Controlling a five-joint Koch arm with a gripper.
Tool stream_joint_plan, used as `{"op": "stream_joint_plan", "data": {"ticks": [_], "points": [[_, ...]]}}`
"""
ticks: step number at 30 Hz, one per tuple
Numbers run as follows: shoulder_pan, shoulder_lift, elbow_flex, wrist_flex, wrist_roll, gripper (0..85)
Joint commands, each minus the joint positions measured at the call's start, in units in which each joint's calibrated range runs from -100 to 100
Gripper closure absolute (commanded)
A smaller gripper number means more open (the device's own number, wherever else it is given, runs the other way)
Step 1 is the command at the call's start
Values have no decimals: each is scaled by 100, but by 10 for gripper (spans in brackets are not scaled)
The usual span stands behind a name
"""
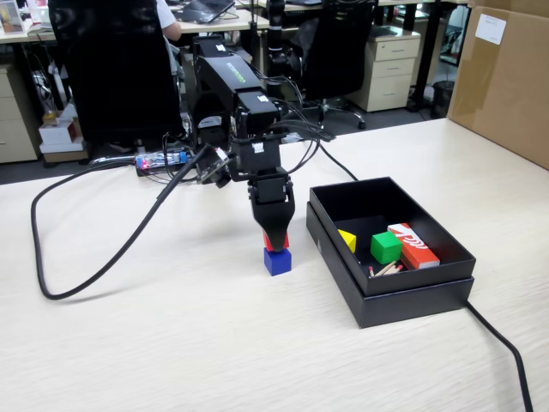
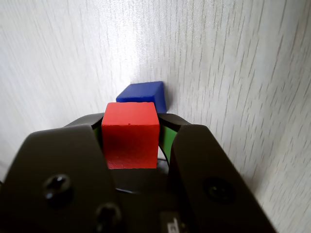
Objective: Put the red cube on top of the blue cube
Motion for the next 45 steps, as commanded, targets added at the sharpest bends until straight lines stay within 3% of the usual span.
{"op": "stream_joint_plan", "data": {"ticks": [1,27,28,31,34,45], "points": [[0,-134,155,256,-20,791],[0,-134,37,463,-24,790],[5,-134,1,455,-34,775],[24,-134,-189,455,-63,597],[29,-146,-262,455,-93,507],[24,-444,-90,385,-98,483]]}}
